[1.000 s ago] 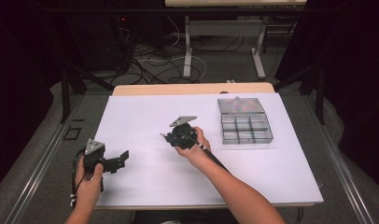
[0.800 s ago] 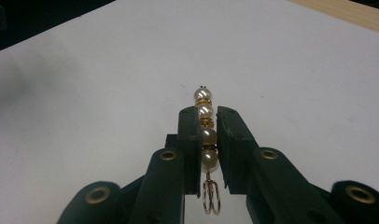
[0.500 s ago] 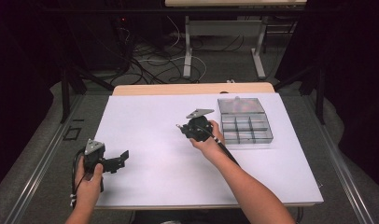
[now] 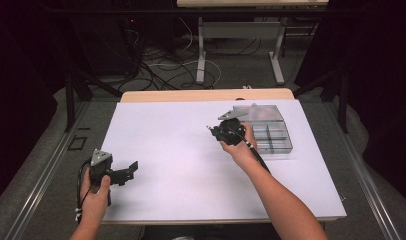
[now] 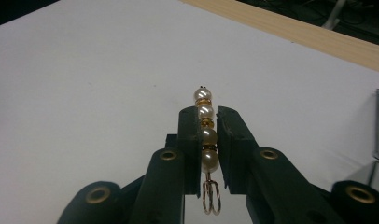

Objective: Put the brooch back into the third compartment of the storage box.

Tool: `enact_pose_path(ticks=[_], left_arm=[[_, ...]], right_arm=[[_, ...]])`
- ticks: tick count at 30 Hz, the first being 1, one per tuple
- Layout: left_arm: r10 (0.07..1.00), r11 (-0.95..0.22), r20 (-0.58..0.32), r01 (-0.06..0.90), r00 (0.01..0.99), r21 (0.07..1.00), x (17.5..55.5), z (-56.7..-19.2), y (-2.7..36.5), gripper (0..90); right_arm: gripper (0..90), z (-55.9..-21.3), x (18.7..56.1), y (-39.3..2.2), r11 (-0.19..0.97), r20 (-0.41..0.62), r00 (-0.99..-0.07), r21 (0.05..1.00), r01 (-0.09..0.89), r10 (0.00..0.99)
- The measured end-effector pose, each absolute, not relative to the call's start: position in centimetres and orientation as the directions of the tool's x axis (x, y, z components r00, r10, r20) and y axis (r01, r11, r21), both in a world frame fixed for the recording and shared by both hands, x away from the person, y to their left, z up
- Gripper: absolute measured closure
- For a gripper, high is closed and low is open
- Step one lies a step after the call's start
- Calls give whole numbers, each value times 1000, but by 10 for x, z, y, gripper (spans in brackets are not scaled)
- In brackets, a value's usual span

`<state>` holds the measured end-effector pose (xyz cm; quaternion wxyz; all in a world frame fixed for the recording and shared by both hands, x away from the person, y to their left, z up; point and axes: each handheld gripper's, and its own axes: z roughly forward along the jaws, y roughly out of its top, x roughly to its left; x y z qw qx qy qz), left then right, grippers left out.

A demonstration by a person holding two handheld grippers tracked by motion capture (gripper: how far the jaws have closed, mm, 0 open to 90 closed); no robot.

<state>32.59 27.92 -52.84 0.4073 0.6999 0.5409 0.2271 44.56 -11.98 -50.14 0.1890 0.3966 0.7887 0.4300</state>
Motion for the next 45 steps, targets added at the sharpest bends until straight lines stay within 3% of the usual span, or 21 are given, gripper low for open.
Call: enact_pose_path(ticks=[45], left_arm=[[945, -83, -120, 578, 304, 812, 325, -529, 279, 6]], right_arm=[[804, -502, 456, -266, 206, 5, -358, 810, 550, 934]])
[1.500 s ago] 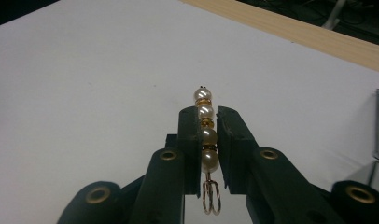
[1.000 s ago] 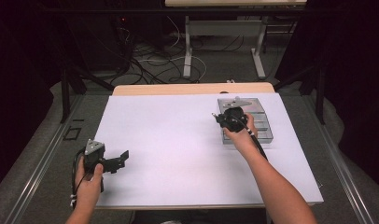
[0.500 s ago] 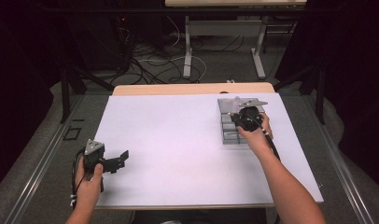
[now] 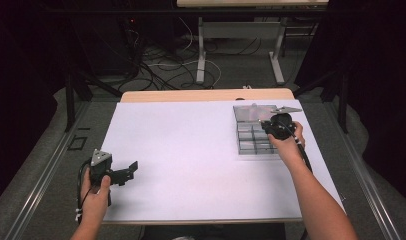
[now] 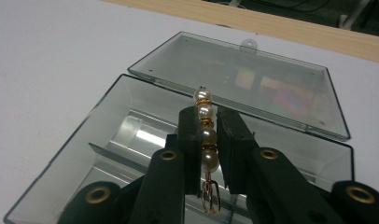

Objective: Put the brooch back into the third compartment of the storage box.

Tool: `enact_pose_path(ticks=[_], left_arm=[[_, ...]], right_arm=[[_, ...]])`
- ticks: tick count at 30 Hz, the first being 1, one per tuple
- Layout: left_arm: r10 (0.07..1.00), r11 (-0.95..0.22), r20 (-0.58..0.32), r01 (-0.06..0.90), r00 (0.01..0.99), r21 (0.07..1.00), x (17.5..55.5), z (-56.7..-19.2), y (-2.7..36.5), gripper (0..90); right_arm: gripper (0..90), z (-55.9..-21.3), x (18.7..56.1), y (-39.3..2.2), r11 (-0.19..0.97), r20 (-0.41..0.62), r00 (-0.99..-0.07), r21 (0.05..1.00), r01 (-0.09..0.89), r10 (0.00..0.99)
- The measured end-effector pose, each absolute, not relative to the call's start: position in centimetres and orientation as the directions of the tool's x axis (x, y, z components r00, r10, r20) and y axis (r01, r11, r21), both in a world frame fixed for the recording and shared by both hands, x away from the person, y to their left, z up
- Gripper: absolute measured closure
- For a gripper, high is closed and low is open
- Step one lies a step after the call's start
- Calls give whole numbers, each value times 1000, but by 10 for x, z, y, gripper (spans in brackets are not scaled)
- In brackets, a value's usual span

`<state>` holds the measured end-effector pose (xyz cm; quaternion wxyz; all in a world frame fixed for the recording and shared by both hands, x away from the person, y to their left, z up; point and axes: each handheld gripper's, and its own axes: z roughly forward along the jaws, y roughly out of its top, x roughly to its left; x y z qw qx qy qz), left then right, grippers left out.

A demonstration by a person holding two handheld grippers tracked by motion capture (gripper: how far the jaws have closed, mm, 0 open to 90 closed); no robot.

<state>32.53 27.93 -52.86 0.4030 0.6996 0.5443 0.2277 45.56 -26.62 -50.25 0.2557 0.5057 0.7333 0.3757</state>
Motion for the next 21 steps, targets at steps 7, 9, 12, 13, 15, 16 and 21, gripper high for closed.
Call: enact_pose_path(ticks=[7, 9, 12, 13, 15, 16, 21], left_arm=[[945, -81, -121, 577, 303, 813, 325, -529, 279, 6], [946, -81, -120, 577, 302, 812, 325, -529, 279, 6], [945, -82, -120, 577, 303, 813, 325, -529, 279, 6], [945, -82, -120, 577, 303, 813, 325, -529, 279, 6], [945, -82, -120, 577, 303, 813, 325, -529, 279, 6], [946, -81, -120, 577, 302, 813, 325, -529, 279, 6], [946, -81, -120, 578, 302, 812, 325, -529, 279, 6]], right_arm=[[804, -501, 456, -282, 196, -4, -326, 805, 560, 945], [804, -501, 455, -286, 194, -6, -318, 802, 565, 948], [804, -502, 455, -291, 194, -12, -308, 800, 568, 951], [804, -502, 455, -292, 187, -7, -302, 799, 572, 953], [804, -502, 455, -295, 181, -4, -295, 797, 576, 956], [804, -503, 455, -296, 183, -6, -294, 796, 577, 956], [804, -503, 455, -302, 189, -14, -292, 791, 581, 956]])
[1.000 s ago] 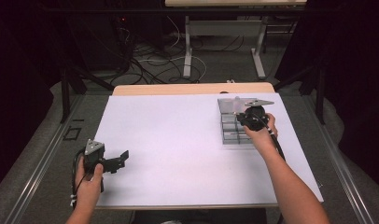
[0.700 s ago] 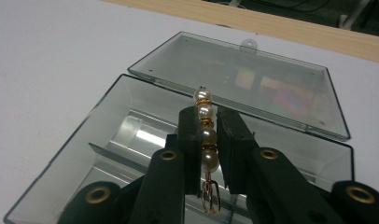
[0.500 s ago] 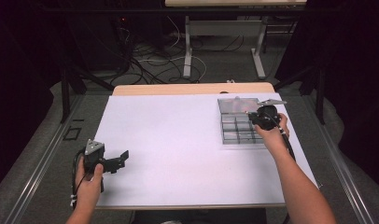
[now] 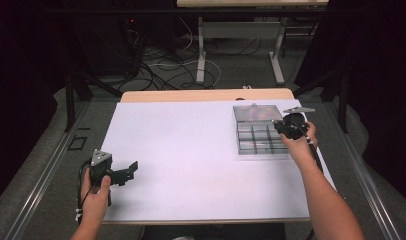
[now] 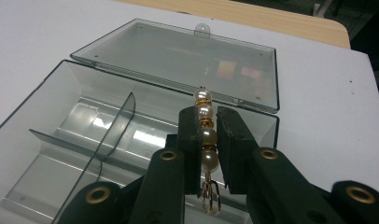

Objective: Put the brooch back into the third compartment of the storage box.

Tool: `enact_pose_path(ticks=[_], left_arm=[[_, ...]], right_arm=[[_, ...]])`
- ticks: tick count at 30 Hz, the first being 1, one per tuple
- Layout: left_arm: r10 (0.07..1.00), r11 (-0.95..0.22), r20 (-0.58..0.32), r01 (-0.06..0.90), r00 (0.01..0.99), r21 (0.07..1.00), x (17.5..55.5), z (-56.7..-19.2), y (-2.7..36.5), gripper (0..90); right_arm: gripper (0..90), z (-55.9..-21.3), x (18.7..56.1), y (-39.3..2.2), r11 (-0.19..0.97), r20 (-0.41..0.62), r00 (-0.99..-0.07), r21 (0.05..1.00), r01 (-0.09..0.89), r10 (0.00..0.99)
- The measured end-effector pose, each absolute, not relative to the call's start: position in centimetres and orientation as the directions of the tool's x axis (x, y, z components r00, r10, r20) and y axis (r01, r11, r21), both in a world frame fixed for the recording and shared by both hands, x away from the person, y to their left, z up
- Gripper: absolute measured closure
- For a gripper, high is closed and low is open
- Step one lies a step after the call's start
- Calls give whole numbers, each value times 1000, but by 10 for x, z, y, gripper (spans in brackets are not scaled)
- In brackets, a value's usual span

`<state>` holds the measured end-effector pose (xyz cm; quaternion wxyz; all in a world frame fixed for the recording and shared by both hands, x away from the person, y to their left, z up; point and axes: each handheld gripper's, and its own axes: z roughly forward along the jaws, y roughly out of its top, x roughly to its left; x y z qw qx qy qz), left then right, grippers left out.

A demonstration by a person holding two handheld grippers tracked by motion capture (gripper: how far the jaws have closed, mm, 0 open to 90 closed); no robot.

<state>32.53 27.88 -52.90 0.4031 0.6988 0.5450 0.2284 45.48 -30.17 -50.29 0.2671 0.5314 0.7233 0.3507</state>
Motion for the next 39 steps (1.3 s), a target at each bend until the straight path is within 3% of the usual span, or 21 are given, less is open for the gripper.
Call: enact_pose_path(ticks=[14, 39], left_arm=[[947, -76, -123, 579, 297, 812, 325, -529, 279, 6], [947, -74, -126, 582, 295, 810, 325, -530, 280, 6]], right_arm=[[803, -509, 456, -311, 181, -16, -263, 767, 616, 965], [802, -525, 468, -308, 242, -50, -298, 715, 656, 953]])
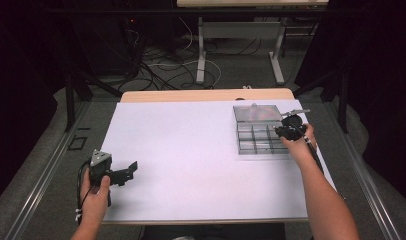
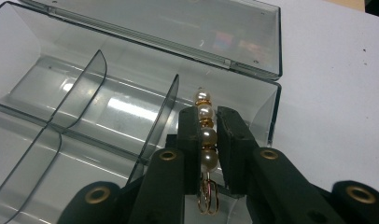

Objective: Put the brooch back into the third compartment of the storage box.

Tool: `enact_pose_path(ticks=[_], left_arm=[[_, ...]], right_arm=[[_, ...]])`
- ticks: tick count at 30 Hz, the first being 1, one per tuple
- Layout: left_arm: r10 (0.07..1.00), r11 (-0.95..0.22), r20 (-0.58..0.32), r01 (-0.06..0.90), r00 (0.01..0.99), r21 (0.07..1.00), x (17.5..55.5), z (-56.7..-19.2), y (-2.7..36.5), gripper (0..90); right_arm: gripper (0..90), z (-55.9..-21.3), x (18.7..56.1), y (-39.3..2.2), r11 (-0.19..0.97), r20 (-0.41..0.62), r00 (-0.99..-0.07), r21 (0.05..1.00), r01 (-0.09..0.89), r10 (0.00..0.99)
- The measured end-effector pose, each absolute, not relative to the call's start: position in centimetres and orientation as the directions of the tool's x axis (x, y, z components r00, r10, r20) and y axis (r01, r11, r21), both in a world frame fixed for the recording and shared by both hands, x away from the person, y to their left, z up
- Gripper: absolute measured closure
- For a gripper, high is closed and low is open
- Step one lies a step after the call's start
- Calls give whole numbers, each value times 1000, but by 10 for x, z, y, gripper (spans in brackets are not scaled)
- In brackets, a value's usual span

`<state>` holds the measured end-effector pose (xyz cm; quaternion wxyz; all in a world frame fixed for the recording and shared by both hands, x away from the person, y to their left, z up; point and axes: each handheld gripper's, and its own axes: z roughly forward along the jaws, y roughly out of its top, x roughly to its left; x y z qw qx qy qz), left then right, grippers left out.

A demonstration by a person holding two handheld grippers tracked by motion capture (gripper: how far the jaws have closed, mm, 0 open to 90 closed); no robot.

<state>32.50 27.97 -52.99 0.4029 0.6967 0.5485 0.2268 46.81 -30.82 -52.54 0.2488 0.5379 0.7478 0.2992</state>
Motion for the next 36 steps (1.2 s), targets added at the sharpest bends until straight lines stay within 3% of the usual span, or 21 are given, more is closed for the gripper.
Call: enact_pose_path(ticks=[22, 36], left_arm=[[947, -71, -125, 575, 295, 815, 325, -529, 280, 6], [947, -72, -125, 575, 296, 815, 325, -529, 279, 6]], right_arm=[[755, -523, 467, -308, 228, -47, -287, 733, 641, 957], [548, -518, 460, -292, 240, -39, -328, 763, 600, 944]])
